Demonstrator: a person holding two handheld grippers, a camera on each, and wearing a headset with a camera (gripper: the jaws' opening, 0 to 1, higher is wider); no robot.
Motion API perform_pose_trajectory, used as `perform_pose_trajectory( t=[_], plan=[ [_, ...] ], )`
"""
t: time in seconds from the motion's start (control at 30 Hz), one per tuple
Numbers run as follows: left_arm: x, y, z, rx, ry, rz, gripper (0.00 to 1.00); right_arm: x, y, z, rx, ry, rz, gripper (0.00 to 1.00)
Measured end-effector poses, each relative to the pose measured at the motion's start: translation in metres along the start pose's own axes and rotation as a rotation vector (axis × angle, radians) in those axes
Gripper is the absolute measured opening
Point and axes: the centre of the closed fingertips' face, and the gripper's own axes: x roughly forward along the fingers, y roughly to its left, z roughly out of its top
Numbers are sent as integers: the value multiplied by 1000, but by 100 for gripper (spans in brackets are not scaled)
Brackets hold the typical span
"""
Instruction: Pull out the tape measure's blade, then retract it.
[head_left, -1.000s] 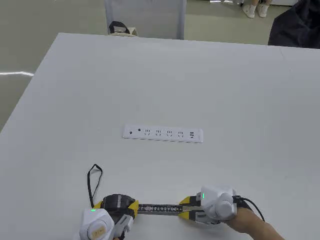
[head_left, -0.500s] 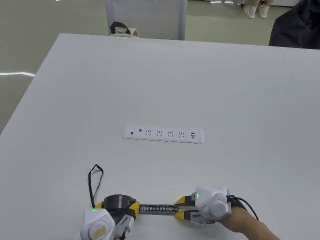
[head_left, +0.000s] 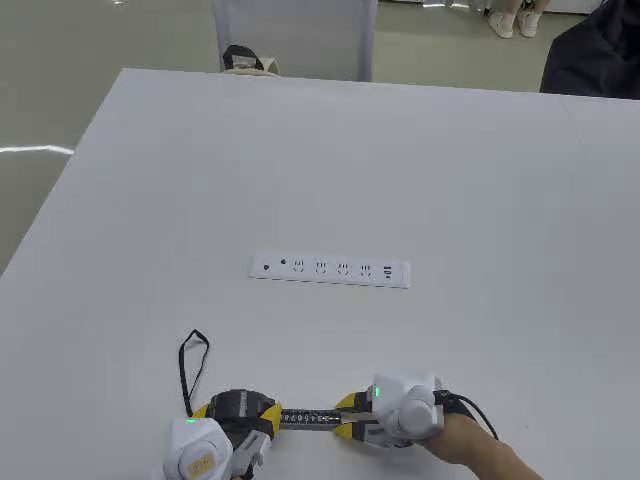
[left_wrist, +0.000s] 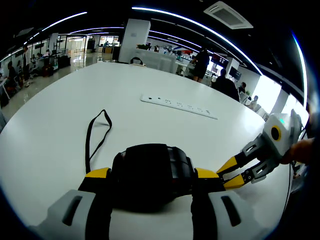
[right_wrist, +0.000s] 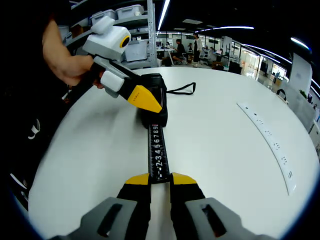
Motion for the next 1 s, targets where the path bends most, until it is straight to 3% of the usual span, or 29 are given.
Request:
perform_pose_trajectory(
  t=[1.0],
  plan=[
    [1, -2, -2, 14, 8, 9, 61, 21, 3, 21, -12, -19, 4, 12]
  ],
)
